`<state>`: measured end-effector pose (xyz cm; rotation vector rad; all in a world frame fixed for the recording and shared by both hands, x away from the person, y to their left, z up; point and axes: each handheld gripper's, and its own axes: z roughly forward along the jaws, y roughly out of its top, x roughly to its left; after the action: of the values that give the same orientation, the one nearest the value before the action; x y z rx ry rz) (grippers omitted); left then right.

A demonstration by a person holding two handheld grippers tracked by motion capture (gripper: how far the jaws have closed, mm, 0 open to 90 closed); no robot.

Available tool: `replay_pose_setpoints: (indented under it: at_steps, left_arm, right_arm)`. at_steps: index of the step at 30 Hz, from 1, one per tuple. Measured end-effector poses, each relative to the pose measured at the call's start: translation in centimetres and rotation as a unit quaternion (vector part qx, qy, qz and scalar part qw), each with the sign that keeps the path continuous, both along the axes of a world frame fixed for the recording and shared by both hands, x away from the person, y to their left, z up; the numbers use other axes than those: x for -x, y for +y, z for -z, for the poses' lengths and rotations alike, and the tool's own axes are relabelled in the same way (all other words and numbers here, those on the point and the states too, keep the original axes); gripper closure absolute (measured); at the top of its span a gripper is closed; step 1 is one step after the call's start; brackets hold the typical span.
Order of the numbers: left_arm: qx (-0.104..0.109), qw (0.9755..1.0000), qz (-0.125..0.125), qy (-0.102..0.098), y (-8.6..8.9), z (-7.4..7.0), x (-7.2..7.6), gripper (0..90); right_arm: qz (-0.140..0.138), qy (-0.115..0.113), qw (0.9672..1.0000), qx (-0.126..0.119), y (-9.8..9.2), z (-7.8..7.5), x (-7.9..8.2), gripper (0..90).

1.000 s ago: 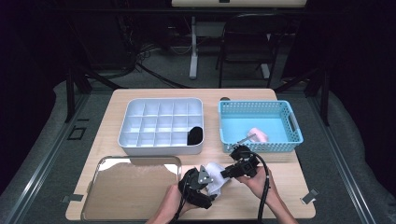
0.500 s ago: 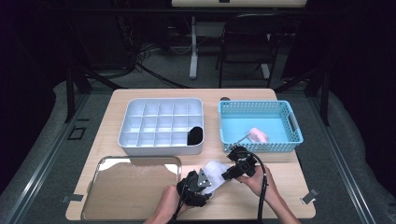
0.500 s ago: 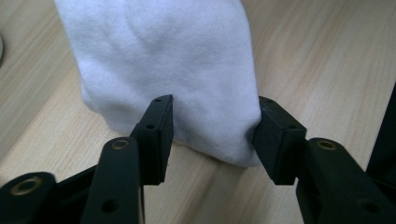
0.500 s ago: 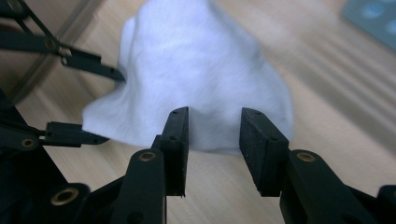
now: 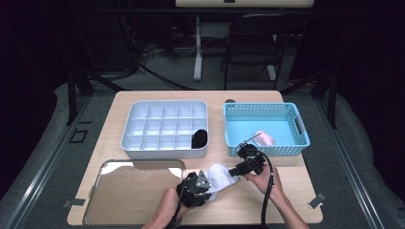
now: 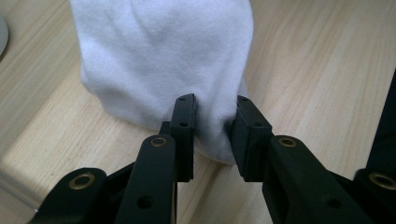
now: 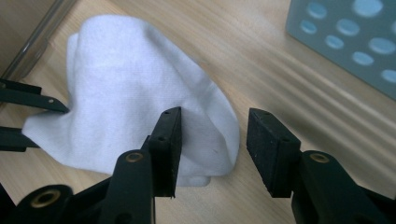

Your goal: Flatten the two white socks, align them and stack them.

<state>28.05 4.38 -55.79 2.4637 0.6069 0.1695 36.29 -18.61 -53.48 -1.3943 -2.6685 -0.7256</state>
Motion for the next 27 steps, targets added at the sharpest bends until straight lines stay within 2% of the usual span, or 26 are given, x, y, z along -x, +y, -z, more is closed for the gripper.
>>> replay_pose_setpoints:
  at_steps: [8, 12, 14, 16, 17, 18, 19, 20, 23, 25, 26, 27]
  left_arm:
    - [0.001, 0.9999, -0.014, 0.002, 0.5, 0.0, -0.2, 71.9]
    - [0.003, 0.9998, -0.018, 0.002, 0.4, 0.0, -0.2, 71.9]
    - [0.004, 0.9998, -0.019, 0.002, 0.4, 0.0, -0.2, 71.9]
    - [0.004, 0.9998, -0.020, -0.002, 0.2, 0.1, -0.2, 71.9]
    - [0.003, 0.9998, -0.021, -0.002, 0.2, 0.1, -0.2, 72.0]
    - [0.004, 0.9998, -0.021, -0.003, 0.1, 0.2, -0.3, 72.0]
    - [0.004, 0.9998, -0.021, -0.004, 0.0, 0.2, -0.3, 72.0]
    - [0.005, 0.9997, -0.022, -0.006, -0.1, 0.2, -0.4, 72.1]
    - [0.008, 0.9997, -0.020, -0.008, -0.3, 0.2, -0.4, 72.1]
    - [0.010, 0.9997, -0.020, -0.009, -0.5, 0.3, -0.4, 72.2]
    - [0.012, 0.9997, -0.021, -0.009, -0.6, 0.3, -0.4, 72.3]
    - [0.015, 0.9996, -0.022, -0.010, -0.7, 0.3, -0.4, 72.3]
  right_arm:
    - [-0.004, 0.030, 0.9995, 0.009, 0.2, 1.0, -0.2, 60.1]
    - [-0.009, 0.038, 0.9991, 0.014, 0.2, 1.3, -0.1, 68.1]
    - [-0.005, 0.035, 0.9993, 0.012, 0.3, 1.4, 0.0, 74.7]
    - [-0.016, 0.039, 0.9989, 0.021, 0.3, 1.2, 0.0, 80.7]
    - [-0.005, 0.036, 0.9993, 0.012, 0.5, 1.4, 0.2, 82.1]
    - [-0.007, 0.036, 0.9992, 0.015, 0.5, 1.3, 0.2, 84.2]
    - [-0.011, 0.035, 0.9990, 0.025, 0.5, 1.3, 0.2, 84.9]
    - [-0.003, 0.034, 0.9993, 0.018, 0.5, 1.3, 0.2, 85.6]
    - [0.000, 0.034, 0.9991, 0.025, 0.3, 1.2, 0.2, 86.3]
    - [0.006, 0.035, 0.9992, 0.020, 0.1, 1.0, 0.3, 86.3]
    - [0.006, 0.031, 0.9990, 0.030, -0.2, 0.8, 0.4, 86.2]
    - [0.009, 0.032, 0.9991, 0.026, -0.4, 0.5, 0.4, 86.2]
